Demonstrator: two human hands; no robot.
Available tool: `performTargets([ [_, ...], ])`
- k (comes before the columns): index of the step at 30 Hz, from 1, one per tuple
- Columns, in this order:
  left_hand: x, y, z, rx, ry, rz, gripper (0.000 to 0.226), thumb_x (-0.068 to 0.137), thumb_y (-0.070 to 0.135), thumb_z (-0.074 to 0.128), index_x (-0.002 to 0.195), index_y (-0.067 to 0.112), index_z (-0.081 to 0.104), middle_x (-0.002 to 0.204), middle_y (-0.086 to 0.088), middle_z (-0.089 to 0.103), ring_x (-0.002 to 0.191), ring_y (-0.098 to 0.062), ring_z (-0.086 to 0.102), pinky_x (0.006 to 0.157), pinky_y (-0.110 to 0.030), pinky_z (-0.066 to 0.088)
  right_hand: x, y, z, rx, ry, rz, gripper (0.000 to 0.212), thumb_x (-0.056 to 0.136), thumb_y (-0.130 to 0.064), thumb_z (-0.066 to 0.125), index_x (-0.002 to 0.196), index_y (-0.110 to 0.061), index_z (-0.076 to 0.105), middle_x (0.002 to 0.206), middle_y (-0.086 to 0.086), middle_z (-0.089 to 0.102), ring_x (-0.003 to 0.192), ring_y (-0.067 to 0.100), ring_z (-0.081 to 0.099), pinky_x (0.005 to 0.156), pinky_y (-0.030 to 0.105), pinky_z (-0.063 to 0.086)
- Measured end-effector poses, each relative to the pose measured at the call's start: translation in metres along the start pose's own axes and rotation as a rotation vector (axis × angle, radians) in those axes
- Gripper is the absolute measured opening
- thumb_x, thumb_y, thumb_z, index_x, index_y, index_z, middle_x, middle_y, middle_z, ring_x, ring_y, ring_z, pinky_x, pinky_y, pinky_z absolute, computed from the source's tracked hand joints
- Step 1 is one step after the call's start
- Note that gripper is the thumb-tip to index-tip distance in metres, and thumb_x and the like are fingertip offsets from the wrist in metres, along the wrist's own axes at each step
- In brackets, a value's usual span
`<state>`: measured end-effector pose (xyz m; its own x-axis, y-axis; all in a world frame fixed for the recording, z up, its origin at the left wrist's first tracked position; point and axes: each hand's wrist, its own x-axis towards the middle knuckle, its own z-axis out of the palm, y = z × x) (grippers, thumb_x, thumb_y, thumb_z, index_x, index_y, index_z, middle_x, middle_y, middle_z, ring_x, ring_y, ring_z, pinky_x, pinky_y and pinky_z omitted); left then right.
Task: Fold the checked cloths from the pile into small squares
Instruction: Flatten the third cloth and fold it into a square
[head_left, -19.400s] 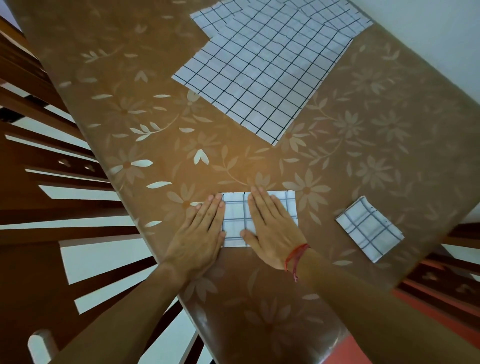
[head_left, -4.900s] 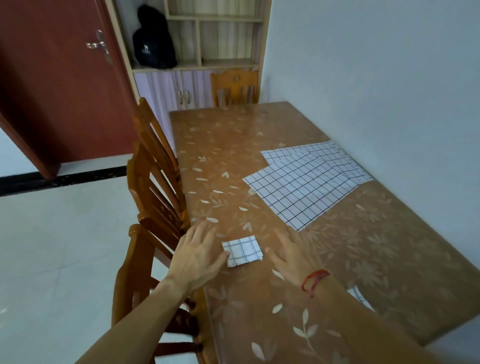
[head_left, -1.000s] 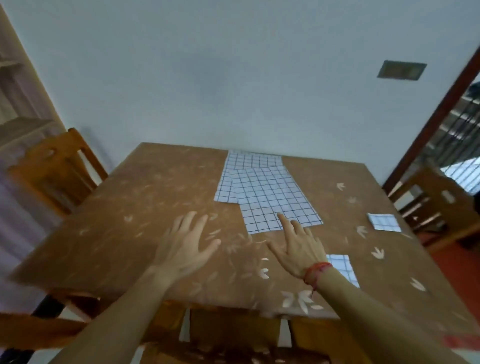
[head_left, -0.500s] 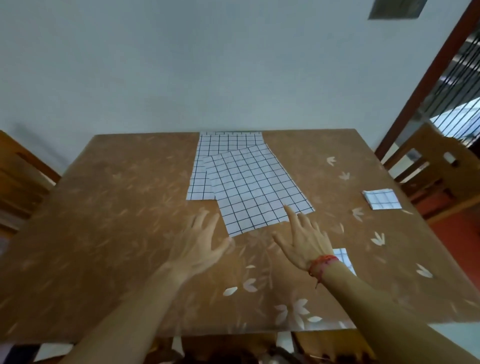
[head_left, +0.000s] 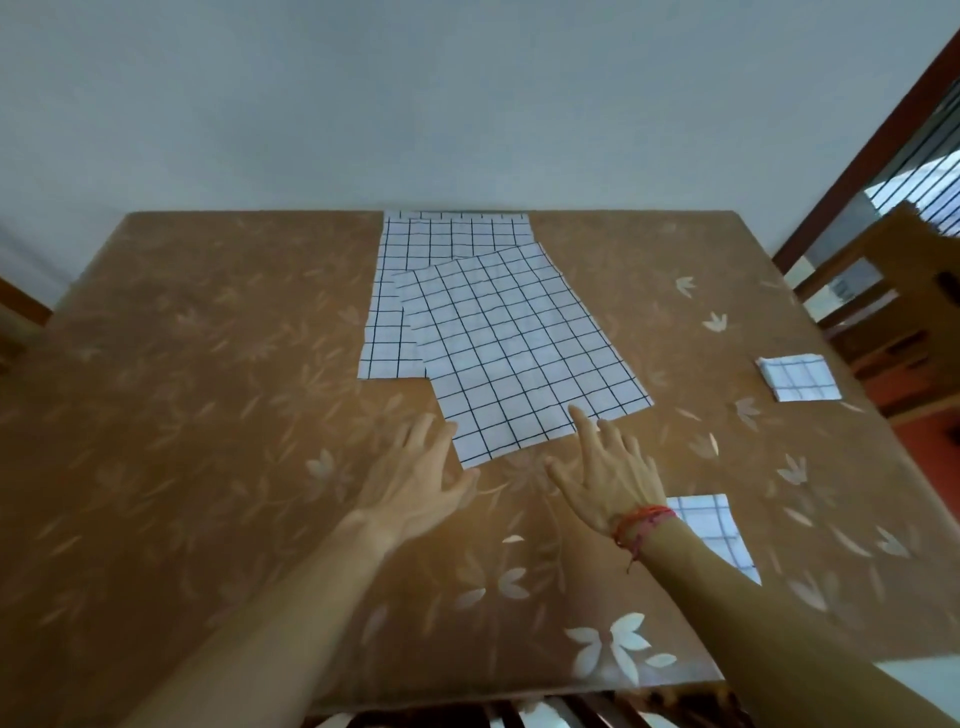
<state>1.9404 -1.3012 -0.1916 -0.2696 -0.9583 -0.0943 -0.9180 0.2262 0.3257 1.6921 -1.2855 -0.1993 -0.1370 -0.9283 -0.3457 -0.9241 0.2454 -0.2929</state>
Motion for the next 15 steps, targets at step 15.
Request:
performTargets([
  [15,0.101,-0.016,0.085,0.079,-0.04,0.103,0.057,0.098,0.044,0.04,0.147,0.017,0.028,0.156,-0.005,0.019,0.144,-0.023,0.011,0.115,-0.036,0.023,0.133,0.032,0.037,-0.091,0.154,0.064,0.089,0.076,-0.074,0.044,0.149,-0.035,0.012,0.158,0.014,0.011,0.146,0.032,0.008,0.115,0.05,0.018],
])
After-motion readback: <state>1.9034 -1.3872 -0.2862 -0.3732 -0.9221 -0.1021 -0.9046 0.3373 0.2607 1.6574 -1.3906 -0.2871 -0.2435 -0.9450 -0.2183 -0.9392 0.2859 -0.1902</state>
